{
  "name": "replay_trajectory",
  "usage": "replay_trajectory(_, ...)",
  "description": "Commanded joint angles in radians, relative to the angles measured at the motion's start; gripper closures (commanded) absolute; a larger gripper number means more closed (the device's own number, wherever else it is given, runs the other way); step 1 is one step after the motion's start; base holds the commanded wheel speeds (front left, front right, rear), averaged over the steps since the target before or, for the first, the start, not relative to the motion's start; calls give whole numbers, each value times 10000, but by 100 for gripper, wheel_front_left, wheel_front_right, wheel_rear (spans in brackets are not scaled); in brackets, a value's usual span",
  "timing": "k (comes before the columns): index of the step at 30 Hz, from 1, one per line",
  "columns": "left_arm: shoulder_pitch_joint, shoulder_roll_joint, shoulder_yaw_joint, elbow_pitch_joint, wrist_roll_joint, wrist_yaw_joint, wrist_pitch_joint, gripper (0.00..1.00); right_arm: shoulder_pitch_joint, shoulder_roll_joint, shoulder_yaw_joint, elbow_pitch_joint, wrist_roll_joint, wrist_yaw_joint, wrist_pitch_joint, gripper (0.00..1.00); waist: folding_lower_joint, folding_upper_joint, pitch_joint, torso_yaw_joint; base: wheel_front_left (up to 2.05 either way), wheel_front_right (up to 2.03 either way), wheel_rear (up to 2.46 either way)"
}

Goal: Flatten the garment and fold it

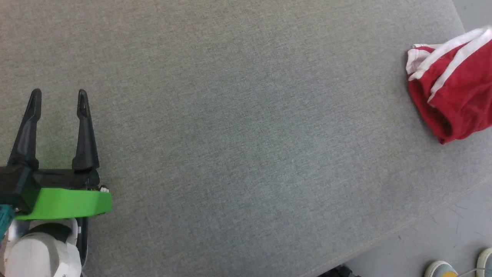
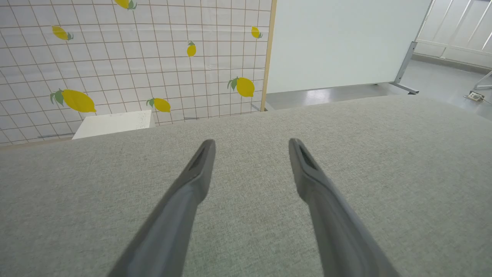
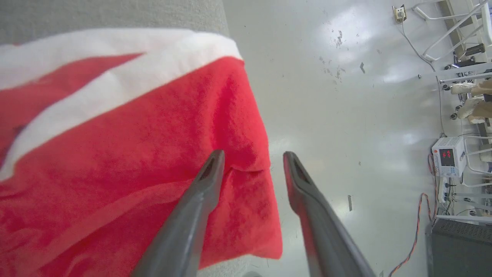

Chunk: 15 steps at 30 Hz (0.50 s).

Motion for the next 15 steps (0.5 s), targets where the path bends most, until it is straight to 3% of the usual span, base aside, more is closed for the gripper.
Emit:
replay_trajectory(1,99,97,27,-29,-31,38,28,0,-269,54,-150,48,-145,-19,-203,0,-1,-1,-79,31,0,0,0)
replay_trajectory(6,112,-105,-56,278,-173,118,-325,0,-532,89,-744,-338,-42,-19,-938,0,-1,-1,-640,278,0,0,0)
replay_trajectory(11,140,-464,-164,956,-403,231,-902,0,-451,260,-1062,-1967,166,-19,-2174,0,-1,-1,-1591,736,0,0,0)
replay_trajectory(15,121,-714,-209,1462,-578,330,-1298,0,77,535,-981,-3782,437,-19,-2484,0,-1,-1,-2338,1235,0,0,0)
